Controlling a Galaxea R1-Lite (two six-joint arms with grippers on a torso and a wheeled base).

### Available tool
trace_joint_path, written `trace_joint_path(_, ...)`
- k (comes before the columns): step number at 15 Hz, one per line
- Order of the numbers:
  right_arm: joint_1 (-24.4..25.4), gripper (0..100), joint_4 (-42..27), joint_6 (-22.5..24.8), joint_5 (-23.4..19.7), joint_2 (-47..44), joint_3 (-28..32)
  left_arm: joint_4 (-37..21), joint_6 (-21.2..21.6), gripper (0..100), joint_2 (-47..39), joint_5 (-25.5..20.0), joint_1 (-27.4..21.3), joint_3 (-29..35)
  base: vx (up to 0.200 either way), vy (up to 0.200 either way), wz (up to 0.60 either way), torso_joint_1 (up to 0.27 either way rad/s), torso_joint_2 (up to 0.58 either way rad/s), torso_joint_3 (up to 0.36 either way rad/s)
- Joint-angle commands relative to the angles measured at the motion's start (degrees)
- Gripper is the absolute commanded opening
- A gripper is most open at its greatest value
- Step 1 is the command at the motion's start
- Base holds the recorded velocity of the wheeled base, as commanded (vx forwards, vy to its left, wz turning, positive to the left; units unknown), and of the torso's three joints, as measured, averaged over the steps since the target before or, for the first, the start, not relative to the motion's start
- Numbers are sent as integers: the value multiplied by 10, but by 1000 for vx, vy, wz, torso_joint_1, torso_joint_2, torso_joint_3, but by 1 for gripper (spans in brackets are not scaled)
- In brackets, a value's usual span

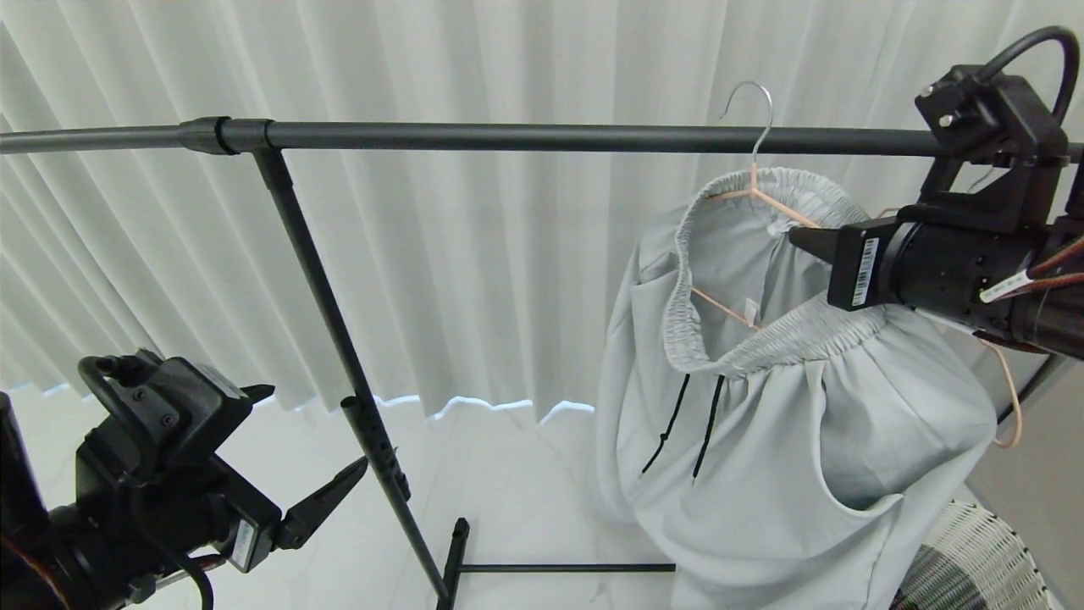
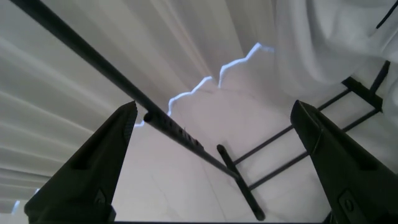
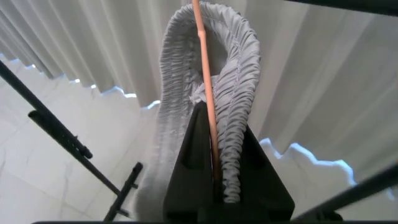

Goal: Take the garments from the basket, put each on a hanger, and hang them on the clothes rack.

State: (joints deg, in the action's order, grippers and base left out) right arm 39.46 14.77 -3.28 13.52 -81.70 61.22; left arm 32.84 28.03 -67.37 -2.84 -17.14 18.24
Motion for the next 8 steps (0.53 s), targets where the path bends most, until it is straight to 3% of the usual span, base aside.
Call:
trace_joint_path(1,0,0,13,-1,-1,-16,2,0,0,100,1,-1,0,-1,0,0,0,0,0,0)
trace_joint_path(3,0,0,58,0,-14,-38,3,0,-1,100,1,-1,-1,-1,0,0,0,0,0,0)
trace_joint_path(8,-3,0,91,0,-16,-84,6,0,0,100,2,-1,-9,-3,0,0,0,0,0,0)
